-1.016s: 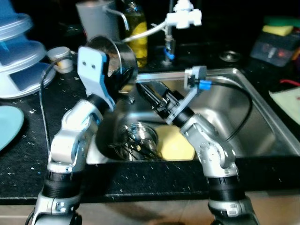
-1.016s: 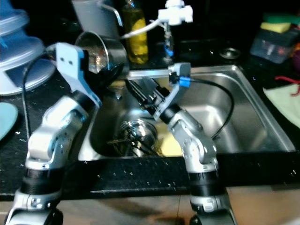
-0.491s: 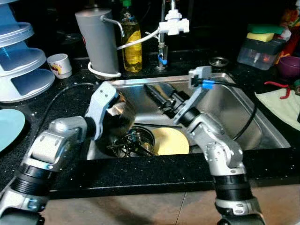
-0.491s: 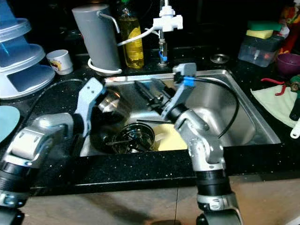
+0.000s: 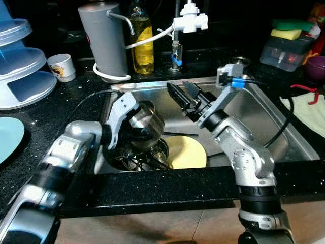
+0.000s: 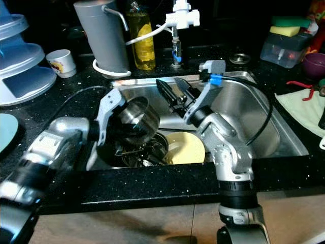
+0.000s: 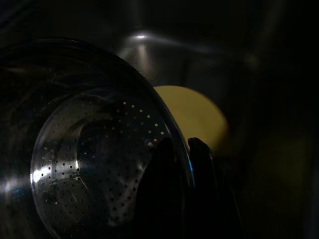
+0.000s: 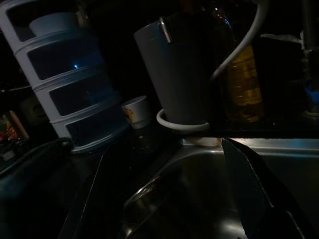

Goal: Kitchen organization

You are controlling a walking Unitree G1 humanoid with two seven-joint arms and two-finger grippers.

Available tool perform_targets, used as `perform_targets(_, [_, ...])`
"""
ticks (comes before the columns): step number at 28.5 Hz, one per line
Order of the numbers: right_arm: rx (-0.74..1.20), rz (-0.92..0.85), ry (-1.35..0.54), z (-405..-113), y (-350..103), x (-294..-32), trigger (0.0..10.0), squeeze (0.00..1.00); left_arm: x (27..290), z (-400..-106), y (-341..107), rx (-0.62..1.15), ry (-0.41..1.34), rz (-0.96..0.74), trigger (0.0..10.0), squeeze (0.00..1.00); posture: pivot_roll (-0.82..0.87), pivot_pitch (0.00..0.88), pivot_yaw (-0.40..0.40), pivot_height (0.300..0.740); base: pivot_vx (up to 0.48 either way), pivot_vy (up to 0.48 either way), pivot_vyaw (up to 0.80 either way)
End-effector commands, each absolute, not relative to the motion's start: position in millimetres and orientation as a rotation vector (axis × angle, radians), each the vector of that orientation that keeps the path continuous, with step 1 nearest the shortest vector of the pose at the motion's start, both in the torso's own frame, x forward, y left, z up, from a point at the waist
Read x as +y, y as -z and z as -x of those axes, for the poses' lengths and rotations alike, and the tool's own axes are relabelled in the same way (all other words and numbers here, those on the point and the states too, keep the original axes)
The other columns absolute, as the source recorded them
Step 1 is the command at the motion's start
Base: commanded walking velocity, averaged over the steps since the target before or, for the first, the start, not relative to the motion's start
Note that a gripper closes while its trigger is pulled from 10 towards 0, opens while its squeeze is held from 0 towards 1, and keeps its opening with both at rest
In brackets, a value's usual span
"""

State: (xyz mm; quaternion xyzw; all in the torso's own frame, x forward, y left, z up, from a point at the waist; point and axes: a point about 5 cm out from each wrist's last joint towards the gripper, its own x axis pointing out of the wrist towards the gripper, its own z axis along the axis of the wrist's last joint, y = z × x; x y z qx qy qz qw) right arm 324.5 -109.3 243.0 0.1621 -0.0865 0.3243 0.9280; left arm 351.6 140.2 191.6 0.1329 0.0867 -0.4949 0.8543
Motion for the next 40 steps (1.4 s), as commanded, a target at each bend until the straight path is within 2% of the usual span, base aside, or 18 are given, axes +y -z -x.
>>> perform_targets(1, [-0.162,-0.327,-0.672,-320.1,-242.0,-107.9,10.0,0.00,143.9,-355.1,-188.7,0.175,1.019,-0.306,10.0,0.00,-0.07,0.026,0.044,0.740,0.000,0.000,0.00])
perform_targets(4, [-0.163,-0.326,-0.678,-316.3,-244.9,-107.2,10.0,0.00,148.8,-364.3,-173.0,0.219,0.947,-0.245,10.0,0.00,-0.09,0.046,0.045,0.740,0.000,0.000,0.00])
perform_targets(7, [-0.164,-0.322,-0.684,-312.8,-249.3,-106.8,10.0,0.00,150.5,-364.5,-158.5,0.259,0.951,-0.214,10.0,0.00,-0.10,0.062,0.044,0.740,0.000,0.000,0.00])
perform_targets(11, [-0.166,-0.317,-0.687,-309.8,-252.8,-107.0,10.0,0.00,148.6,-363.3,-152.7,0.271,0.972,-0.158,10.0,0.00,-0.11,0.076,0.042,0.740,0.000,0.000,0.00])
perform_targets(15, [-0.172,-0.315,-0.695,-303.6,-260.2,-108.3,10.0,0.00,139.5,-360.3,-150.3,0.260,1.068,-0.105,10.0,0.00,-0.12,0.099,0.036,0.740,0.000,0.000,0.00])
perform_targets(28, [-0.171,-0.311,-0.705,-296.3,-268.2,-109.4,10.0,0.00,132.7,-355.0,-129.5,0.363,1.144,-0.108,10.0,0.00,-0.14,0.101,0.033,0.740,0.000,0.000,0.00])
perform_targets(29, [-0.170,-0.311,-0.704,-296.5,-268.5,-108.5,10.0,0.00,133.2,-356.1,-131.7,0.355,1.144,-0.098,10.0,0.95,-0.13,0.092,0.033,0.740,0.000,0.000,0.00])
perform_targets(30, [-0.170,-0.312,-0.704,-297.0,-268.6,-107.1,10.0,0.00,134.0,-357.1,-133.7,0.348,1.142,-0.093,10.0,1.00,-0.13,0.085,0.035,0.740,0.000,0.000,0.00])
perform_targets(36, [-0.194,-0.327,-0.716,-299.5,-274.1,-99.5,10.0,0.00,140.4,-365.0,-155.8,0.246,1.118,-0.132,10.0,1.00,-0.11,0.060,0.040,0.740,0.000,0.000,0.00])
perform_targets(37, [-0.202,-0.331,-0.716,-300.3,-275.8,-99.8,10.0,0.00,141.7,-368.0,-170.1,0.177,1.105,-0.108,10.0,0.34,-0.10,0.051,0.043,0.740,0.000,0.000,0.00])
perform_targets(38, [-0.206,-0.335,-0.716,-301.5,-276.5,-99.9,10.0,0.00,142.5,-369.3,-181.2,0.121,1.099,-0.098,10.0,0.00,-0.10,0.045,0.044,0.740,0.000,0.000,0.00])
perform_targets(40, [-0.216,-0.345,-0.719,-303.1,-278.1,-100.0,10.0,0.00,143.2,-369.1,-207.5,-0.014,1.076,-0.075,10.0,0.00,-0.09,0.038,0.047,0.740,0.000,0.000,0.00])
